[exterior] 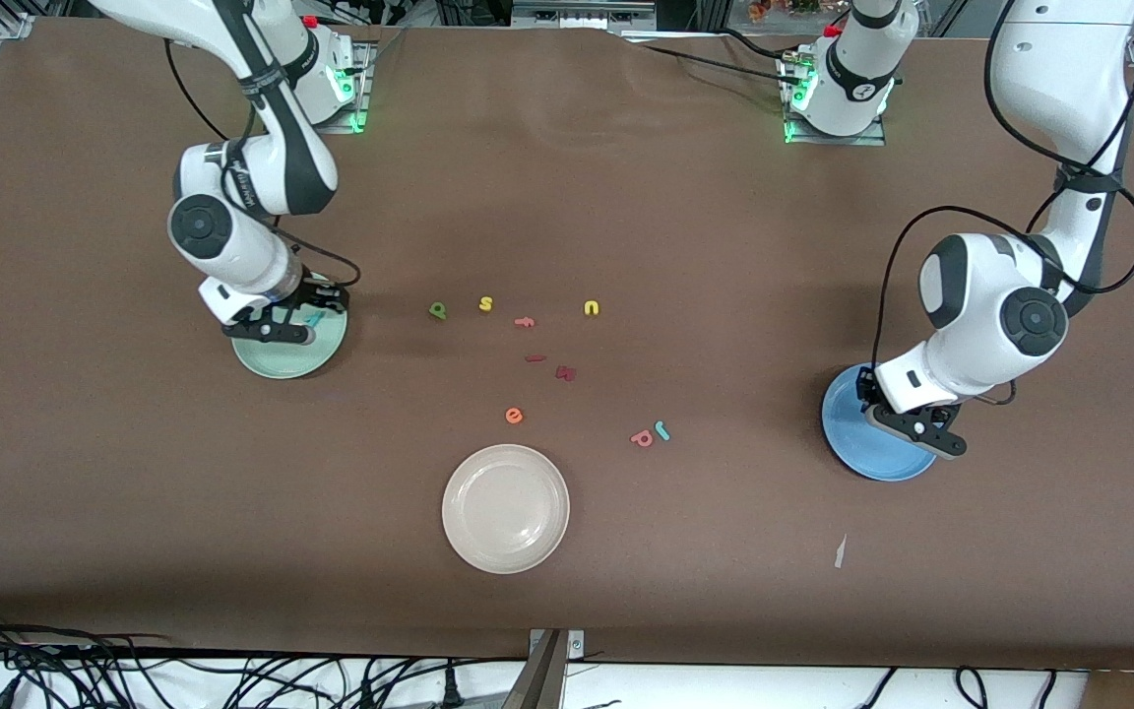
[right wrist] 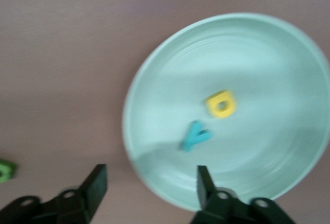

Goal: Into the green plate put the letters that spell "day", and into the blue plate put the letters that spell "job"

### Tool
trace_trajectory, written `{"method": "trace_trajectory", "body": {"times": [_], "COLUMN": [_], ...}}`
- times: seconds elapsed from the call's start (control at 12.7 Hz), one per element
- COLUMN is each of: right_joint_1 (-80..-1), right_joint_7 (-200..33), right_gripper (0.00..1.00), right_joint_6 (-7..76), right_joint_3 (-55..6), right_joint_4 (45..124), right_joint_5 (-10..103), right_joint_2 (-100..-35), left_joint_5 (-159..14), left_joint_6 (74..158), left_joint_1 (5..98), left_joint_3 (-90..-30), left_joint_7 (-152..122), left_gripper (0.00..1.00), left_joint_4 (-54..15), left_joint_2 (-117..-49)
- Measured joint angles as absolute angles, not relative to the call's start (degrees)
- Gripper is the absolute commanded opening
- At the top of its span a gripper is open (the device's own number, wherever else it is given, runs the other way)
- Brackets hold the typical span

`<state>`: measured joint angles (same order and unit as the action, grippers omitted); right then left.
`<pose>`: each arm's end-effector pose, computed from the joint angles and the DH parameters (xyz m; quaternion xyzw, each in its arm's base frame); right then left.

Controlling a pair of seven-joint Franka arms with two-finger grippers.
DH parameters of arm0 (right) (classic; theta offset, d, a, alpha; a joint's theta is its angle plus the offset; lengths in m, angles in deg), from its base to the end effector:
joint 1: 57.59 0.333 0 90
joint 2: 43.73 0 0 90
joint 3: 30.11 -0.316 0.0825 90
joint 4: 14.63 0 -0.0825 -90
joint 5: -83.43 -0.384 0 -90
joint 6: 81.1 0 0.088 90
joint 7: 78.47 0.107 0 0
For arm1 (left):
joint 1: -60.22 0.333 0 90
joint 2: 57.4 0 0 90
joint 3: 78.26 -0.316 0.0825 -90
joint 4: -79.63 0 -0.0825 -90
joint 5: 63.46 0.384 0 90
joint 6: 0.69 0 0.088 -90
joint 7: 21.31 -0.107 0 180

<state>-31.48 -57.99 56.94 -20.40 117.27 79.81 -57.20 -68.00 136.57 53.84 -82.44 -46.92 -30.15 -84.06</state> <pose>0.4933 0.1441 0.2364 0.9963 -0.0592 -0.0586 0.0197 0.6290 -0.0270 0.2520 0.9763 -0.2161 0.0101 0.0089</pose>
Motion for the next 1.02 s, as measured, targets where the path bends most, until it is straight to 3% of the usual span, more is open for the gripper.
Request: {"method": "trace_trajectory", "body": {"times": [0.39, 0.79, 1.02], "right_joint_1": [-29.29, -26.37, -26.30], "right_joint_7": [-35.02, -23.84, -19.79], "right_gripper": [0.99, 0.87, 0.81], "right_joint_6": [61.23, 78.67, 81.09], "right_joint_3": [-29.91, -30.27, -30.25], "right_joint_4": [117.14, 116.99, 116.06], "right_joint_5": [79.79, 79.72, 79.72], "right_joint_2": [-58.00, -65.76, -68.57], "left_joint_5": [-68.00, -71.05, -72.65], "left_joint_6": [136.76, 137.30, 137.52], "left_joint_1": [53.28, 47.43, 40.18], "left_joint_3": [-80.34, -77.64, -77.55], "left_joint_7": [-47.09, -40.07, -27.27], "left_gripper": [0.43, 0.42, 0.42], "left_joint_4": [-30.32, -27.25, -22.16], "left_joint_2": [-83.97, -84.88, -89.21]}}
